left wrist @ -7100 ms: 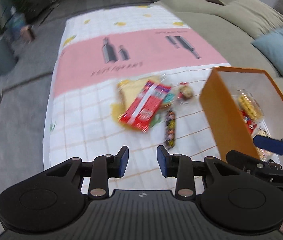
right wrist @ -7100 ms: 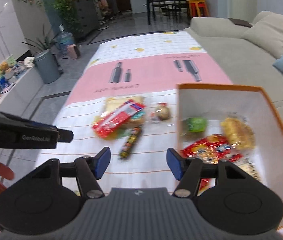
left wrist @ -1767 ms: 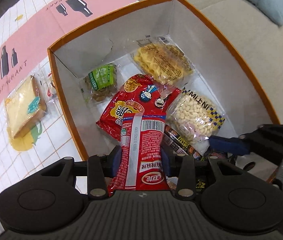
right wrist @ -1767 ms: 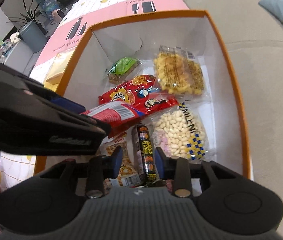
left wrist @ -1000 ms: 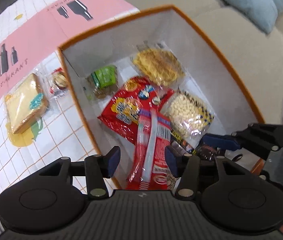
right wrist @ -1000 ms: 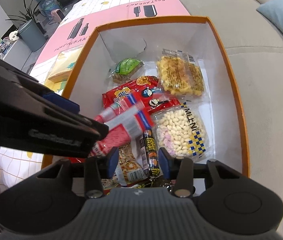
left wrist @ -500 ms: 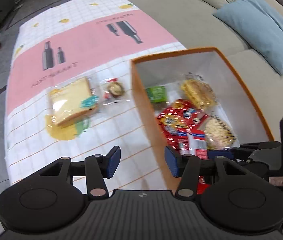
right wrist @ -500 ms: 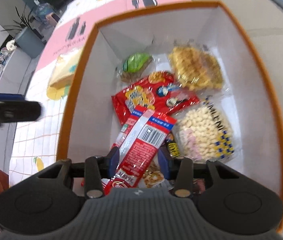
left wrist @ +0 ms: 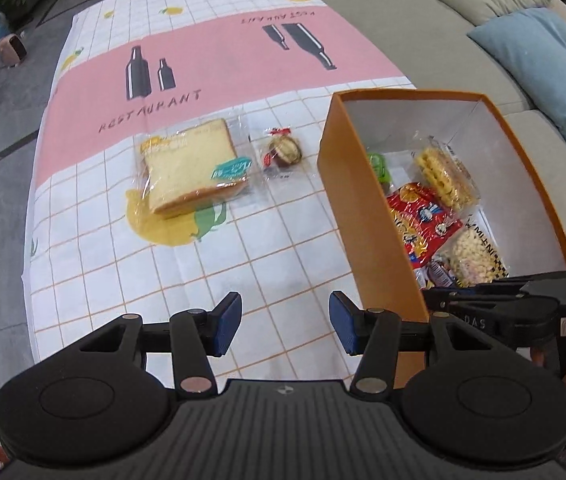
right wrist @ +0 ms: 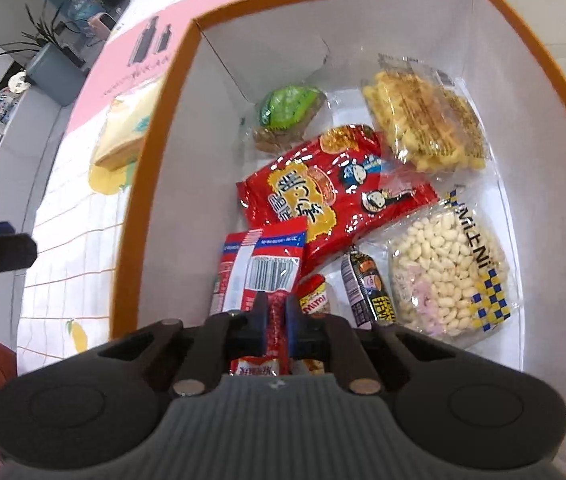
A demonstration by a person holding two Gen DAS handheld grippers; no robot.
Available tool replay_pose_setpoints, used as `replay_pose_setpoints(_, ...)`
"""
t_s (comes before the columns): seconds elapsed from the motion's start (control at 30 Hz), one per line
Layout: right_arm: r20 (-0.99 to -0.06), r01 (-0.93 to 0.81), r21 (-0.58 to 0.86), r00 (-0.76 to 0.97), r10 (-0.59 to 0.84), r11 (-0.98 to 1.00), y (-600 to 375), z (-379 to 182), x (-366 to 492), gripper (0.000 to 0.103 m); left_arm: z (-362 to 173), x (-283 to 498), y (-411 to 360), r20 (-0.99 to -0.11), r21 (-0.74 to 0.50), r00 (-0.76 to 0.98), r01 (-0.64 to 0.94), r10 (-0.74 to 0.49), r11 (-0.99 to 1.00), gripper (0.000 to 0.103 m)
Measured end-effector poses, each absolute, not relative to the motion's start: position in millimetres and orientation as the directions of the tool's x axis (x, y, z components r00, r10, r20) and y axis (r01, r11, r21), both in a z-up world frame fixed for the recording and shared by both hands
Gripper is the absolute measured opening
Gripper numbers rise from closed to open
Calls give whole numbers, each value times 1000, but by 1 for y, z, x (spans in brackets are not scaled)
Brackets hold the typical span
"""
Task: Organize snacks
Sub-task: 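Withdraw both grippers from the box back toward the bread slice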
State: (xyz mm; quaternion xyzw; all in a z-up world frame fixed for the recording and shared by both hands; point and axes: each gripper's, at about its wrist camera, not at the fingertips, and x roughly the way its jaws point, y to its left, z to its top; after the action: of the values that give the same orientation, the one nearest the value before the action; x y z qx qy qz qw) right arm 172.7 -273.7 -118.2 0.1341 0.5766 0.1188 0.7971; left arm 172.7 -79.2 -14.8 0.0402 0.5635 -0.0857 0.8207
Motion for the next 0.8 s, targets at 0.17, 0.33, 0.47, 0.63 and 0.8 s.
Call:
replay_pose_setpoints(0.17,-899,-48,289,330,288,956,-267,-105,171,17,-12,169,-65,-925,-43,364,188,-110,981,60)
replay_pose_setpoints(0.33,-876,-71,209,431,219,975,-258,-70,157,26,-6,165,-42,-904,-65,407,176,-133,982,60)
replay_pose_setpoints(0.47,-828,-111,180,519,212,977,-244,-40,146,29,-5,165,-17,-882,-98,442,165,-163,981,60)
replay_pose_setpoints(0.63,-781,-199,169,571,255,965,-214,-15,151,41,-8,171,8,-868,-92,470,167,-161,982,60)
replay_pose_setpoints(0.8,-775,-283,144,563,286,948,-179,-12,170,42,-21,184,33,-859,-85,487,167,-157,982,60)
